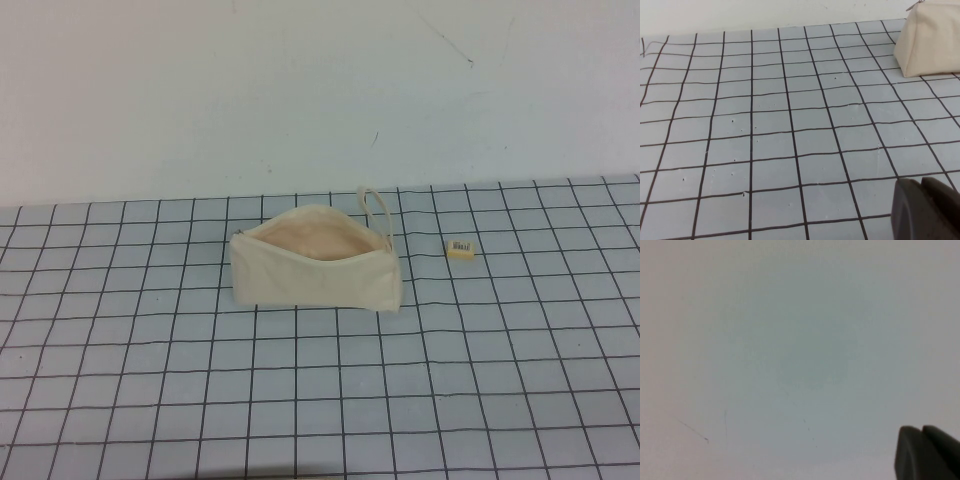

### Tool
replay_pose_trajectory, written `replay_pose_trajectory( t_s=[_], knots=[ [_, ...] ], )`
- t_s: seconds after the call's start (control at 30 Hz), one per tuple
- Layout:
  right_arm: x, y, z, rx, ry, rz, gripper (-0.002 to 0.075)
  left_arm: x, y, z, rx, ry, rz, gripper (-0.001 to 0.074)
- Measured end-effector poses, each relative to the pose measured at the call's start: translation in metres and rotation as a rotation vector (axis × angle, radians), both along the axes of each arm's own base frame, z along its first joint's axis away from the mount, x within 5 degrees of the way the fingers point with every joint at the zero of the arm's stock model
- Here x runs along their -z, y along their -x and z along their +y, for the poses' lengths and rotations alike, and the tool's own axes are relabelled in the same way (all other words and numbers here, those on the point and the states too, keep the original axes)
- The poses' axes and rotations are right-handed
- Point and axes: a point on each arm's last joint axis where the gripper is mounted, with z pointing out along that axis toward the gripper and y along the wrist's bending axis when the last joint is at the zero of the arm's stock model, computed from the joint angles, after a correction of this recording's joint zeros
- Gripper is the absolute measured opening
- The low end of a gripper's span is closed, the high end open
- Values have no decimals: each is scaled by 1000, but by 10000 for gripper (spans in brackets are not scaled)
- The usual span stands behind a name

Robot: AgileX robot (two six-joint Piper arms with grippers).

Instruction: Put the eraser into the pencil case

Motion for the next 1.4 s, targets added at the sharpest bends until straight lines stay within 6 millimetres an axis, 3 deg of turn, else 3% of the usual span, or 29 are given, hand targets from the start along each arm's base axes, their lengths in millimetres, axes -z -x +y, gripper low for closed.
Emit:
replay_pose_trajectory(
  t_s=[0.2, 0.3, 0.5, 0.57, 0.77, 0.93, 1.1, 1.2, 1.4],
  knots=[
    [-56, -6, 5, -29, 107, 126, -3, 0, 0, 0, 0, 0, 0, -2],
    [-80, -26, 9, -80, 142, 290, -3, 0, 0, 0, 0, 0, 0, -2],
    [-105, -104, 9, -173, 205, 643, -3, 0, 0, 0, 0, 0, 0, -2],
    [-105, -139, 9, -211, 243, 763, -3, 0, 0, 0, 0, 0, 0, -2],
    [-80, -247, 11, -377, 357, 1012, -3, 0, 0, 0, 0, 0, 0, -2],
    [-64, -317, 36, -547, 479, 1066, -3, 0, 0, 0, 0, 0, 2, -2],
    [-38, -364, 86, -752, 616, 1111, -3, 0, 0, 0, 0, 0, 2, -2],
    [-12, -389, 117, -921, 706, 1169, -3, 0, 0, 0, 0, 0, 2, -2],
    [43, -436, 140, -1090, 675, 1322, 4, 0, 0, 0, 0, 0, 2, -2]
  ],
)
